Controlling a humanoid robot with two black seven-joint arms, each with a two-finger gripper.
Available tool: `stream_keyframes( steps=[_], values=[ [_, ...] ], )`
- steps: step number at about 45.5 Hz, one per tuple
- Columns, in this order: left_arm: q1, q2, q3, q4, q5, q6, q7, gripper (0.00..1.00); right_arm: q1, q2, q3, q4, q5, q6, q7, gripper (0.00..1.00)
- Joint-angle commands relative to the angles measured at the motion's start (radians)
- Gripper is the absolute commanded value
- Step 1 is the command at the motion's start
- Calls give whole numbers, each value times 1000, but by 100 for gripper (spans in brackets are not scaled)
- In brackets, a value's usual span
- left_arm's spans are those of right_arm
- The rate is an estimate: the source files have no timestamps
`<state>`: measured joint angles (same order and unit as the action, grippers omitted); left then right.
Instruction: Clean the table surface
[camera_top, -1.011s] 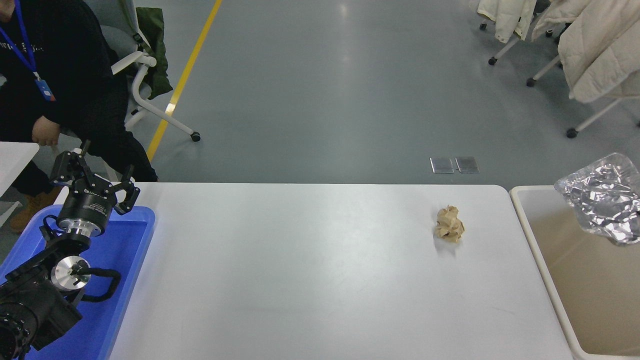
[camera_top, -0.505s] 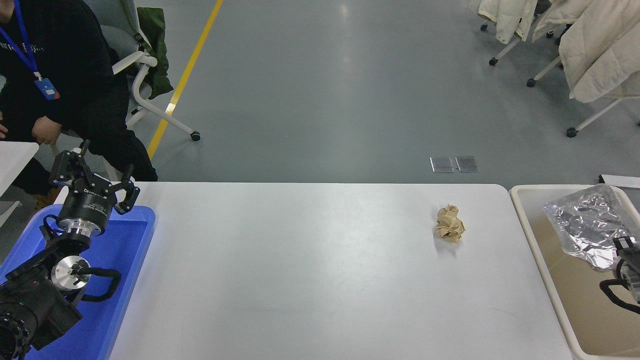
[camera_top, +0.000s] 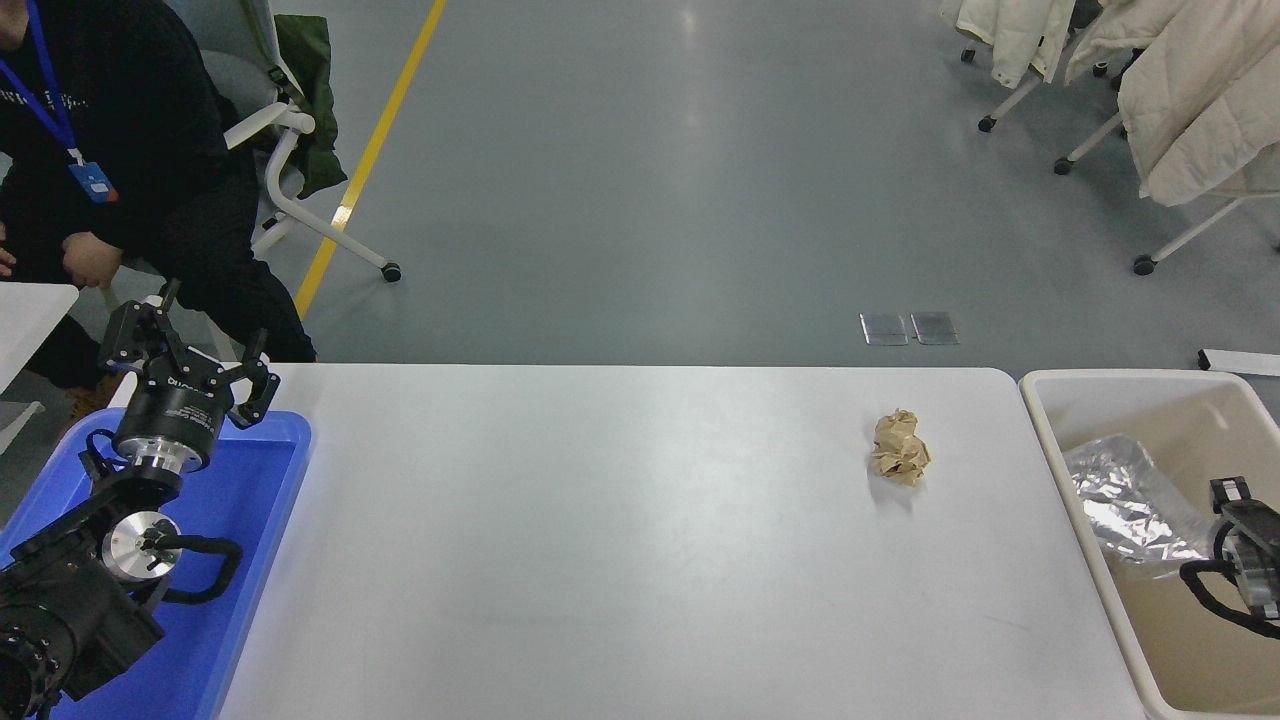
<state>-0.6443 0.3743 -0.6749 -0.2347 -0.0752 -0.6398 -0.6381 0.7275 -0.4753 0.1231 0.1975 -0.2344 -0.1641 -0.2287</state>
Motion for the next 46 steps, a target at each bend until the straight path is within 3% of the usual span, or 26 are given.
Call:
stream_keyframes(
  steps=[1, 11, 21, 27, 37, 46],
  values=[
    [0, 0, 0, 0, 0, 0, 0, 100, -5, -118, -8, 85, 1, 41, 2, 100],
    [0, 0, 0, -2, 0, 0, 0, 100, 0, -402, 137, 511, 1, 43, 5, 100],
    [0, 0, 0, 0, 0, 0, 0, 100, -60, -505, 403, 752, 0, 49, 5, 100],
    [0, 0, 0, 0, 0, 0, 0, 100, -68, -455, 509, 815, -13, 60, 6, 100],
    [-1, 0, 0, 0, 0, 0, 0, 100, -108, -197, 733, 827, -14, 58, 18, 100],
    [0, 0, 0, 0, 0, -1, 0, 100, -164, 9, 822, 792, -19, 66, 296, 100]
  ],
)
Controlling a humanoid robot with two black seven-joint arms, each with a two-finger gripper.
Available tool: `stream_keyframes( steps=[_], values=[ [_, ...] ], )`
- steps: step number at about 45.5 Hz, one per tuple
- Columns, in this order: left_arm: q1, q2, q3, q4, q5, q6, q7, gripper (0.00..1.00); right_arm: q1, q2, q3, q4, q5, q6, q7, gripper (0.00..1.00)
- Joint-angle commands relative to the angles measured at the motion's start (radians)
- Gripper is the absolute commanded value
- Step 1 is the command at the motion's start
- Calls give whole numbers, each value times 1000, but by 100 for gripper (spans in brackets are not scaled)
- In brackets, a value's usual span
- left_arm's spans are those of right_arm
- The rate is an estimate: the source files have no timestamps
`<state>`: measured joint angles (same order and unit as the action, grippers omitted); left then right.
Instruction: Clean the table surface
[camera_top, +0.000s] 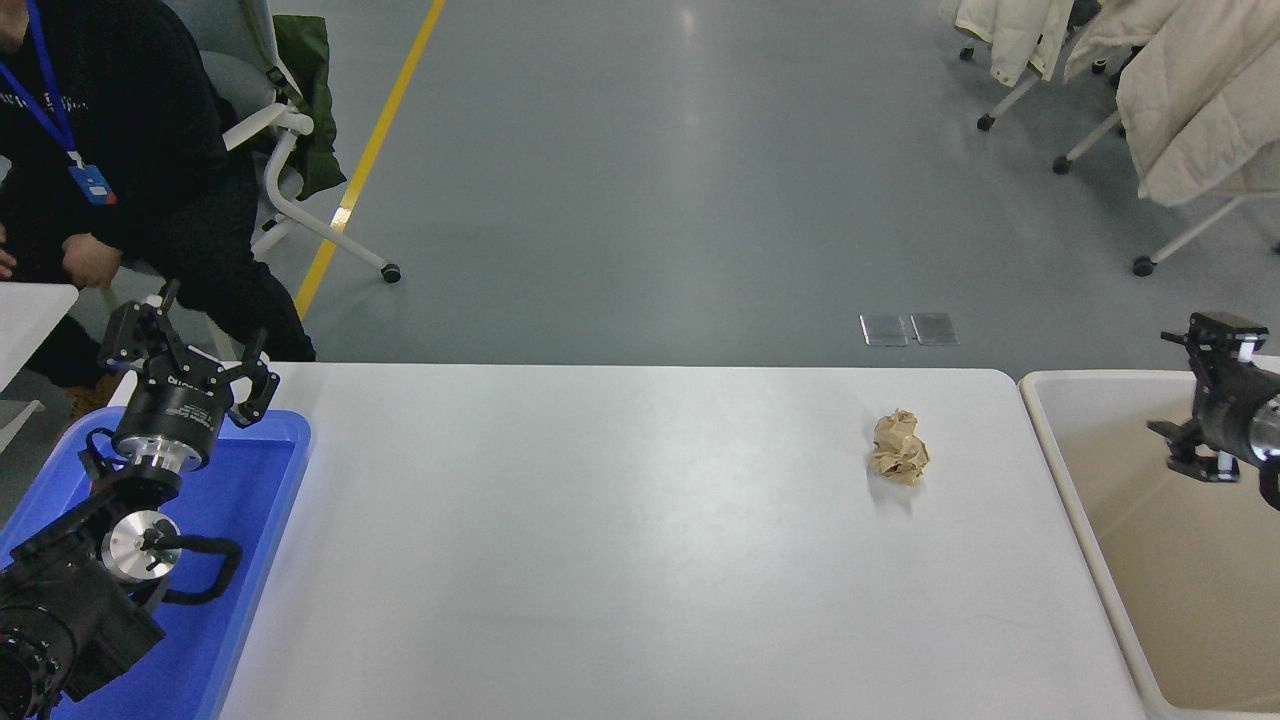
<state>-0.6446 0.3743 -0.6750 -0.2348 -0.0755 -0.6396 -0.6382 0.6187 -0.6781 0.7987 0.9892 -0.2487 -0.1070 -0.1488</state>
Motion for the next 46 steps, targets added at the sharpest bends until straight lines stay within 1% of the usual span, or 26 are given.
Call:
stream_keyframes(
  steps=[1, 4, 8, 17, 22, 28, 46],
  values=[
    [-1, 0, 0, -1, 0, -2, 0, 100, -57, 233, 151, -7, -6, 12, 253, 100],
    [0, 0, 0, 0, 0, -2, 0, 100, -59, 293, 157, -43, -11, 26, 339, 100],
    [0, 0, 0, -1, 0, -2, 0, 100, -62, 363, 151, -101, -23, 50, 408, 100],
    [0, 0, 0, 0, 0, -2, 0, 100, -79, 483, 145, -194, -29, 61, 482, 100],
    [0, 0, 0, 0, 0, -2, 0, 100, -74, 554, 146, -265, -29, 62, 544, 100],
    [0, 0, 0, 0, 0, -2, 0, 100, -68, 603, 142, -297, -29, 61, 612, 100],
    [0, 0, 0, -1, 0, -2, 0, 100, -67, 609, 137, -300, -26, 55, 623, 100]
  ],
)
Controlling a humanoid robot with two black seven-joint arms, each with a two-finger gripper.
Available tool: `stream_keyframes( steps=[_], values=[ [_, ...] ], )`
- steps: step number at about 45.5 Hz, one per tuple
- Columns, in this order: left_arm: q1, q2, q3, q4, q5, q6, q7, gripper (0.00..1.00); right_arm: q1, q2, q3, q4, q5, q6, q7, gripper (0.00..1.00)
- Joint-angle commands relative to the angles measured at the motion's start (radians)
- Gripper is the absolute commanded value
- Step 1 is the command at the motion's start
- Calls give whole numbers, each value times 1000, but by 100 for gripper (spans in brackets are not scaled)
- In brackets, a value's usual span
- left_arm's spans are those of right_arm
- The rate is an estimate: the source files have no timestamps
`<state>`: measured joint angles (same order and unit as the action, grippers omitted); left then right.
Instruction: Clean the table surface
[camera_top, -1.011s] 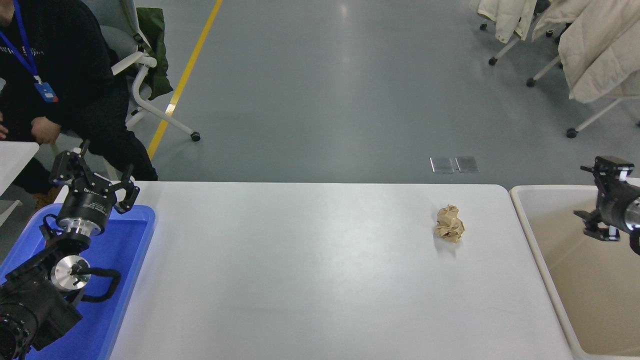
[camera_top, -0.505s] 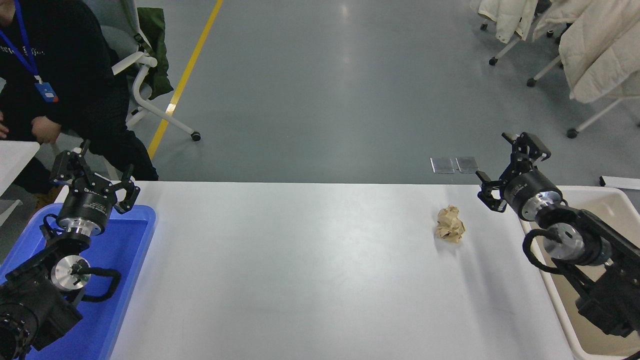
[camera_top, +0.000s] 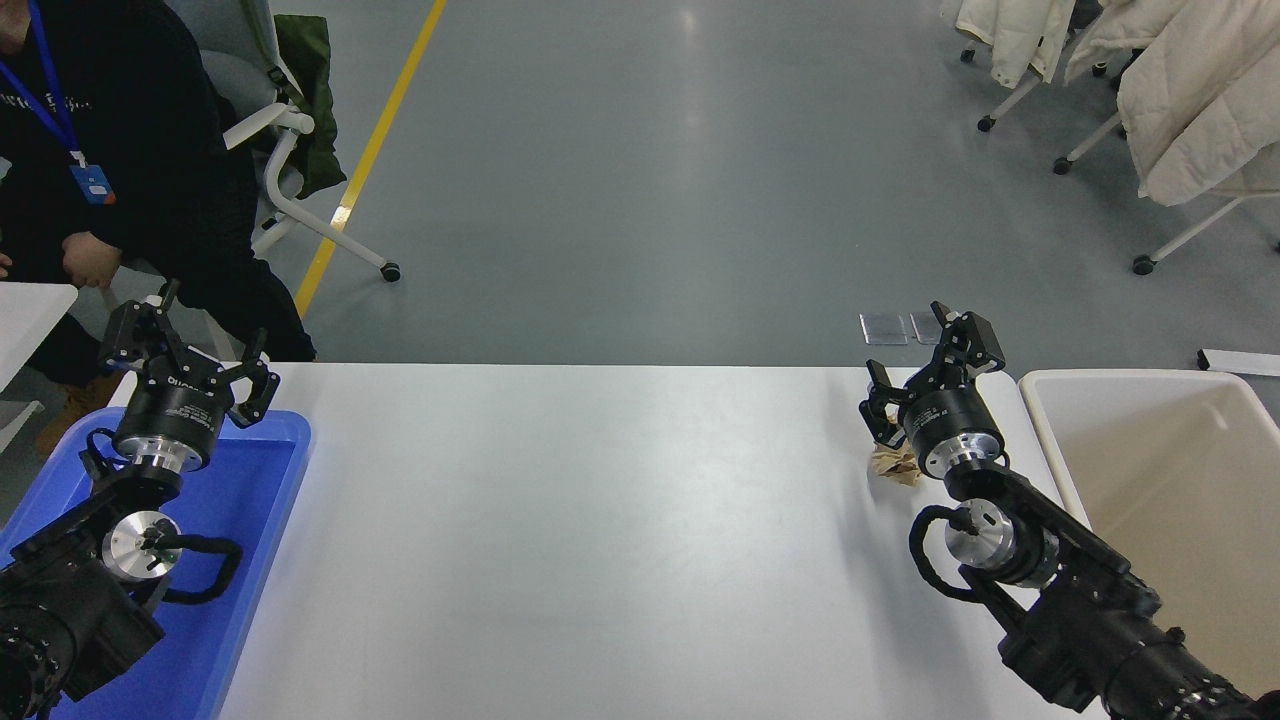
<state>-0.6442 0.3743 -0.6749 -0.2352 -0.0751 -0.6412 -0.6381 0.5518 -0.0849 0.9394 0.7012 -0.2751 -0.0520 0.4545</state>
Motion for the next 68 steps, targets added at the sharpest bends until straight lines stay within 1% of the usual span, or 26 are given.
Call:
stream_keyframes(
  steps=[1, 14, 18, 22, 27, 31, 32, 35, 41, 43, 49, 54, 62, 68],
  values=[
    [0, 2, 0, 1, 0, 0, 0, 100, 0, 14, -10, -11, 0, 3, 20, 100],
    [0, 0, 0, -1, 0, 0, 0, 100, -10, -18, -27, -5, 27, 8, 20, 100],
    [0, 0, 0, 1, 0, 0, 0, 100, -4, -19, -50, -3, 8, 11, 20, 100],
    [0, 0, 0, 1, 0, 0, 0, 100, 8, -36, -158, 4, -27, 12, 20, 100],
    [0, 0, 0, 1, 0, 0, 0, 100, 60, -133, -312, 6, -93, 4, 12, 100],
    [0, 0, 0, 1, 0, 0, 0, 100, 95, -173, -422, 7, -107, 11, 9, 100],
    [0, 0, 0, 1, 0, 0, 0, 100, 127, -206, -498, 11, -127, 12, 10, 100],
    [0, 0, 0, 1, 0, 0, 0, 100, 172, -246, -618, 11, -194, 6, 12, 100],
    [0, 0, 0, 1, 0, 0, 0, 100, 266, -312, -789, 11, -334, -2, 12, 100],
    [0, 0, 0, -1, 0, 0, 0, 100, 312, -345, -856, 11, -413, -2, 12, 100],
    [0, 0, 0, 1, 0, 0, 0, 100, 395, -380, -994, 6, -602, -2, 13, 100],
    [0, 0, 0, -1, 0, 0, 0, 100, 441, -386, -1080, 0, -723, -2, 13, 100],
    [0, 0, 0, -1, 0, 0, 0, 100, 481, -369, -1198, -9, -806, -2, 3, 100],
    [0, 0, 0, 1, 0, 0, 0, 100, 481, -325, -1283, -90, -822, -2, -62, 100]
  ],
)
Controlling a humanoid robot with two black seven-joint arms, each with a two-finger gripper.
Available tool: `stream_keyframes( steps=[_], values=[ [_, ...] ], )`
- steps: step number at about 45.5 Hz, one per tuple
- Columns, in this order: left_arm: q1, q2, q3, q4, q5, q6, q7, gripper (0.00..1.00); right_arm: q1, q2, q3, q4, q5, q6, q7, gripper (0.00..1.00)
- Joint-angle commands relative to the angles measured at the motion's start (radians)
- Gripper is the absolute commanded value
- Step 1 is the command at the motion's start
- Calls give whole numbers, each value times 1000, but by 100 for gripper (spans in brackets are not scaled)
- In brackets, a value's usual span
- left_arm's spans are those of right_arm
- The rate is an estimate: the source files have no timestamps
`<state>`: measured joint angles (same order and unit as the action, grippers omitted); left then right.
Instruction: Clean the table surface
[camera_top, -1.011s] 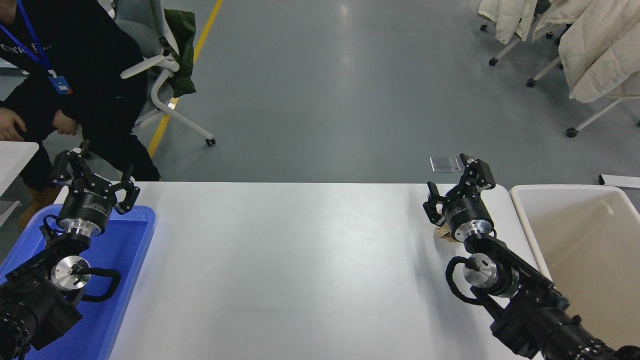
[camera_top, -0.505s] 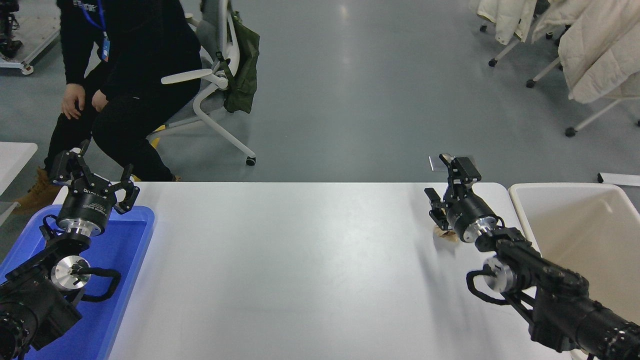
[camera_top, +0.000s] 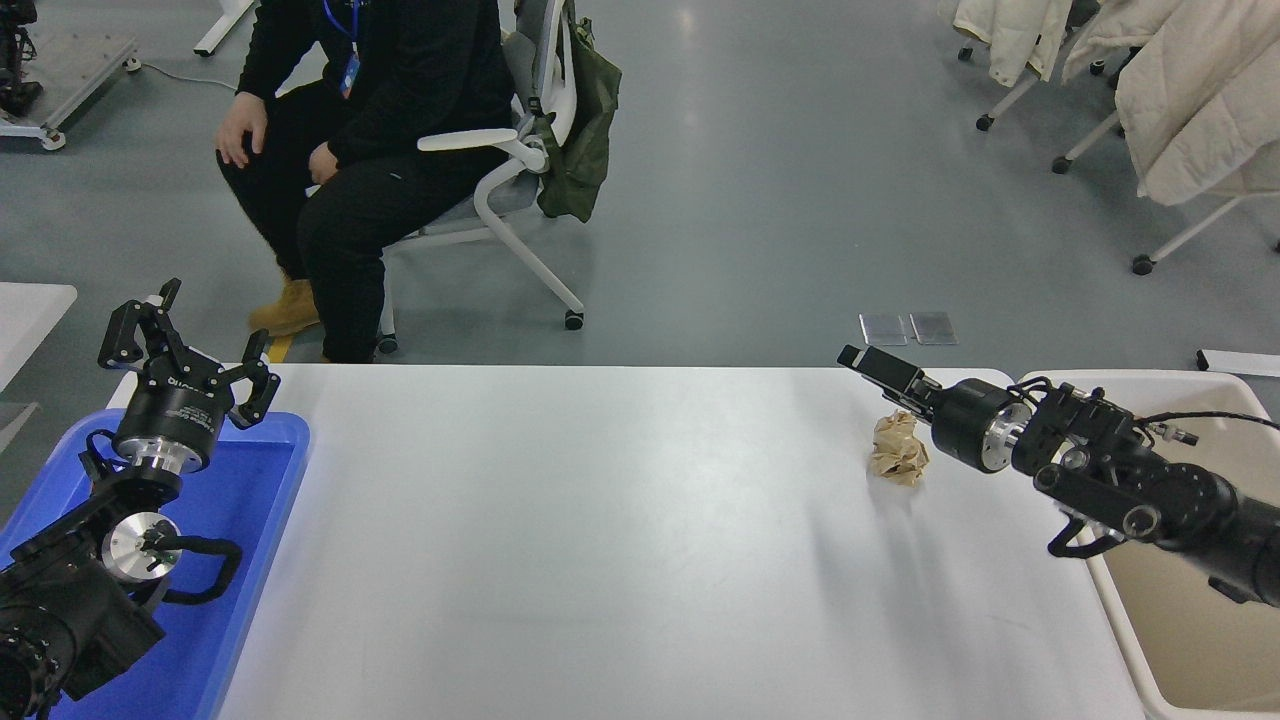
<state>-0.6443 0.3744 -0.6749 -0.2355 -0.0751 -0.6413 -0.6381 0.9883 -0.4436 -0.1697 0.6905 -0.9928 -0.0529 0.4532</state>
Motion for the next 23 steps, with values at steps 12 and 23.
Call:
stream_keyframes(
  steps=[12, 23],
  values=[
    [0, 0, 0, 1, 0, 0, 0, 100, -25, 290, -264, -450, -83, 16, -73, 100],
    [0, 0, 0, 1, 0, 0, 0, 100, -37, 332, -269, -467, -69, 18, -76, 100]
  ],
)
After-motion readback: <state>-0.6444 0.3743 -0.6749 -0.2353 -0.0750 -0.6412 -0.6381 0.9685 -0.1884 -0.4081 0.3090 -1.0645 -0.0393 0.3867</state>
